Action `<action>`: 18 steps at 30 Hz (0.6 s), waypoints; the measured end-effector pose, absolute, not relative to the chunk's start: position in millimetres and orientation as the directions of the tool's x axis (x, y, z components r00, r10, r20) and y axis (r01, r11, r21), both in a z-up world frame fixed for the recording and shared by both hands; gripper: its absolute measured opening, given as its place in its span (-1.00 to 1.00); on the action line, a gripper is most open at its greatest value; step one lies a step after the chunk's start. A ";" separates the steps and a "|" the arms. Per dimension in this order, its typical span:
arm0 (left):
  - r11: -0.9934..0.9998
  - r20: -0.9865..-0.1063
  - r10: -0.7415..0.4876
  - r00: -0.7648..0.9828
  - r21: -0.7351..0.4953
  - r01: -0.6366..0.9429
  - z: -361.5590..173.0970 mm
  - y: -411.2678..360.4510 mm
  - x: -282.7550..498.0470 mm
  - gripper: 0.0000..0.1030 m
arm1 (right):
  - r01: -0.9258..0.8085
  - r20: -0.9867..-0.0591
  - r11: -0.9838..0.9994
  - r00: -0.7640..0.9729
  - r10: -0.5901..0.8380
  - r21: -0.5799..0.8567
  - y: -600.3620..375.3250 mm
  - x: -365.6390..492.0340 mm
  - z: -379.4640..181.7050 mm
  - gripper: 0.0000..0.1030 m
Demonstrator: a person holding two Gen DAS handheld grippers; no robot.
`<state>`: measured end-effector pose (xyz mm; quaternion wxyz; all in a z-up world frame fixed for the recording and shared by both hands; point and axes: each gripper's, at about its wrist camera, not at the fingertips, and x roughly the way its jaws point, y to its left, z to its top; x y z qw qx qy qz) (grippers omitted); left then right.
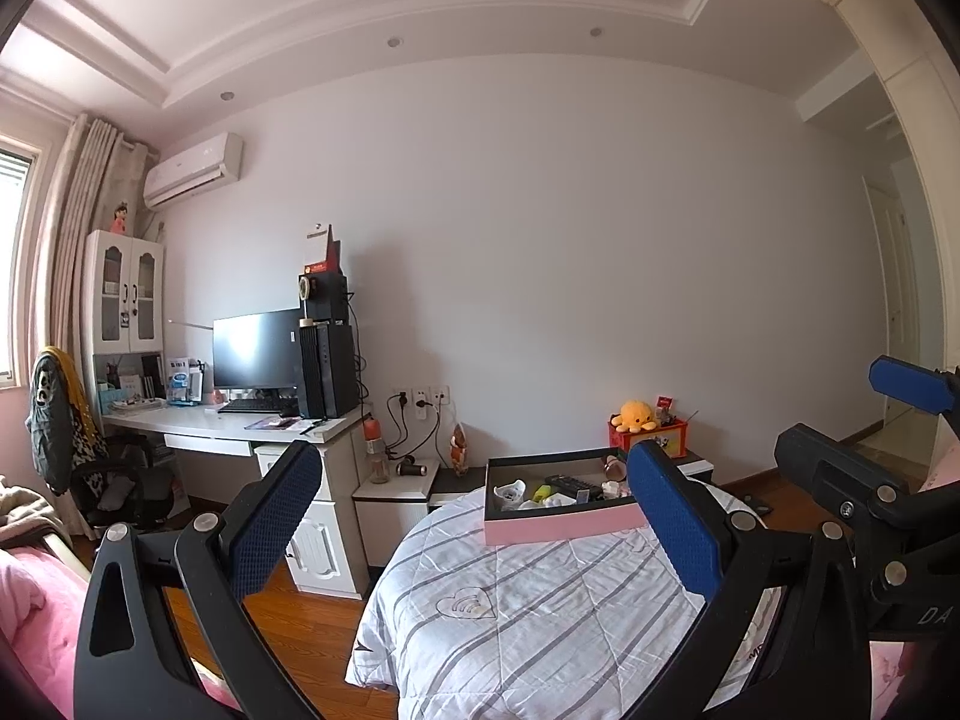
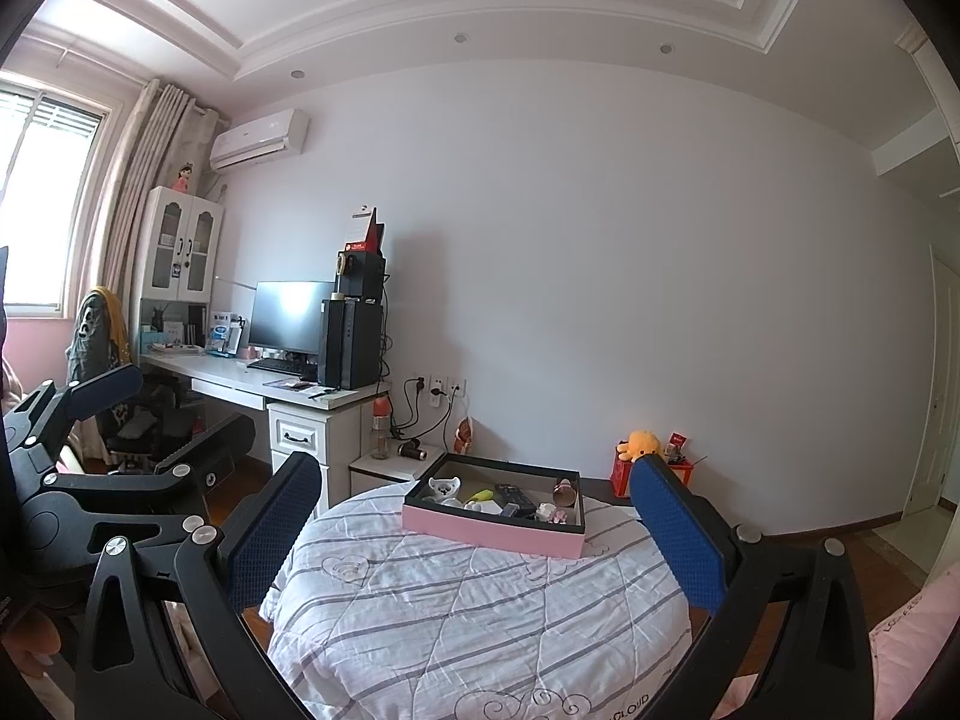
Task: Organize rigid objects
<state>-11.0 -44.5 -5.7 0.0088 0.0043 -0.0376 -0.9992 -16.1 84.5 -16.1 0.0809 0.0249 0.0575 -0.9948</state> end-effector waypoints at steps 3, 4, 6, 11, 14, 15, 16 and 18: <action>-0.997 -0.007 -0.021 -1.000 0.076 0.021 -5.3 -44.7 -11.6 1.00 | 0.164 -0.060 -0.980 -0.986 -0.159 -0.110 83.8 -16.0 -16.0 1.00; -0.997 -0.008 -0.021 -1.000 0.076 0.021 -5.1 -44.7 -12.0 1.00 | 0.164 -0.060 -0.980 -0.986 -0.158 -0.110 83.8 -15.9 -16.3 1.00; -0.997 -0.005 -0.021 -1.000 0.076 0.021 -5.1 -44.8 -11.6 1.00 | 0.163 -0.059 -0.980 -0.986 -0.158 -0.112 82.9 -15.6 -16.3 1.00; -0.997 -0.007 -0.024 -1.000 0.078 0.023 -4.5 -45.6 -12.1 1.00 | 0.163 -0.061 -0.980 -0.986 -0.157 -0.114 82.6 -16.5 -15.4 1.00; -0.996 -0.007 -0.029 -1.000 0.080 0.028 -4.6 -46.6 -12.6 1.00 | 0.163 -0.062 -0.980 -0.986 -0.156 -0.114 82.3 -16.5 -15.2 1.00; -0.996 -0.008 -0.030 -1.000 0.081 0.029 -4.7 -47.0 -12.9 1.00 | 0.162 -0.063 -0.980 -0.986 -0.155 -0.115 82.3 -16.6 -15.2 1.00; -0.996 -0.008 -0.030 -1.000 0.082 0.030 -4.8 -47.4 -13.1 1.00 | 0.162 -0.064 -0.980 -0.986 -0.155 -0.116 82.1 -17.4 -15.7 1.00; -0.996 -0.012 -0.032 -0.999 0.084 0.030 -4.7 -47.7 -13.8 1.00 | 0.160 -0.067 -0.980 -0.986 -0.153 -0.117 82.2 -18.2 -16.2 1.00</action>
